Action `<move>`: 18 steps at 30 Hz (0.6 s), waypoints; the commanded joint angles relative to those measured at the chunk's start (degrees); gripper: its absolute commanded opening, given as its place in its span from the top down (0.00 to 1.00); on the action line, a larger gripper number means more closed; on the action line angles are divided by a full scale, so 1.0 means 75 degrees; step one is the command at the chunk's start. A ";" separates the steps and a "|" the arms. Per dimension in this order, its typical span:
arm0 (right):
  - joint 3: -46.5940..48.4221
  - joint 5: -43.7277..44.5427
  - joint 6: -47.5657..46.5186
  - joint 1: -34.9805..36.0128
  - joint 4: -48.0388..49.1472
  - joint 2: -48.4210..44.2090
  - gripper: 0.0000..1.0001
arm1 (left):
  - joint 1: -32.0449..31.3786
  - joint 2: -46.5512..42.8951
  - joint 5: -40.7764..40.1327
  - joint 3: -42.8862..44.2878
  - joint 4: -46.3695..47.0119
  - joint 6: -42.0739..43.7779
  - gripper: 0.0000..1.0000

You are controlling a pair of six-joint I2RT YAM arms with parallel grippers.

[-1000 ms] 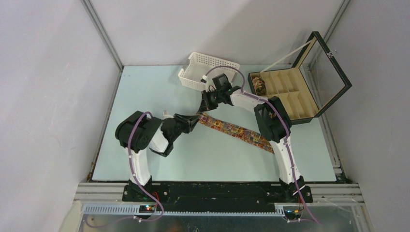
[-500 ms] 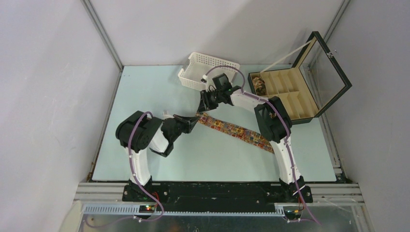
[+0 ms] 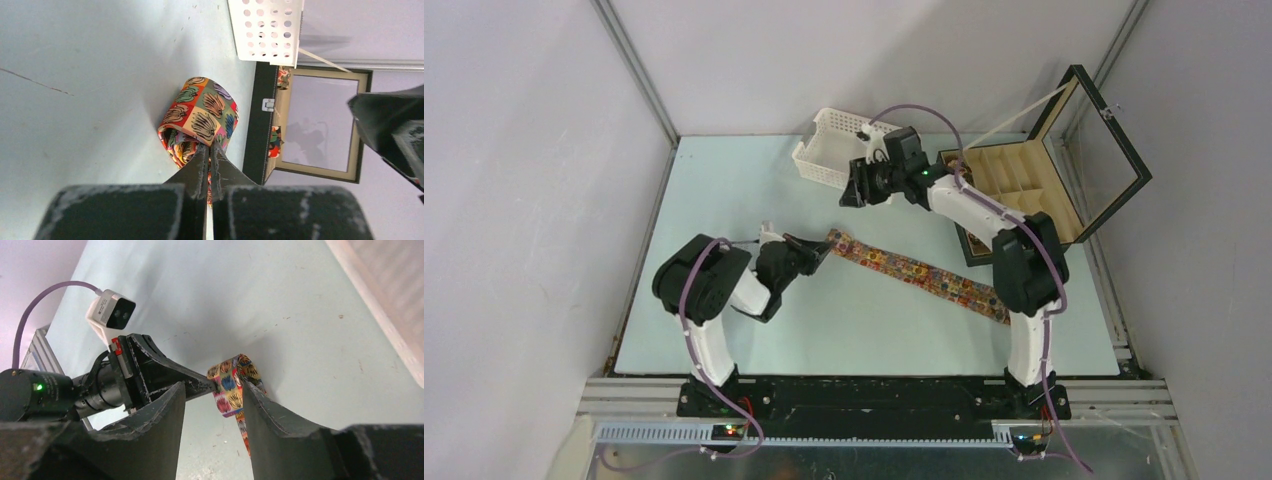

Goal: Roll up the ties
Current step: Roll the tie at the center of the board.

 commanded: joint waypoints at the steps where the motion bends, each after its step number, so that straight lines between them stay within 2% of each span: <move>1: -0.0483 0.0402 -0.0265 -0.0081 0.0157 -0.0684 0.51 | -0.0027 -0.0777 -0.0354 0.0260 -0.0861 0.1307 1.00; 9: -0.1114 0.0468 -0.0317 -0.0185 0.0273 -0.0925 0.52 | -0.0148 -0.1633 -0.1055 0.0596 -0.2522 0.2755 1.00; 18: -0.1388 0.0397 -0.0225 -0.0225 0.0433 -0.0995 0.53 | -0.0718 -0.2277 -0.2152 0.1033 -0.3709 0.4157 1.00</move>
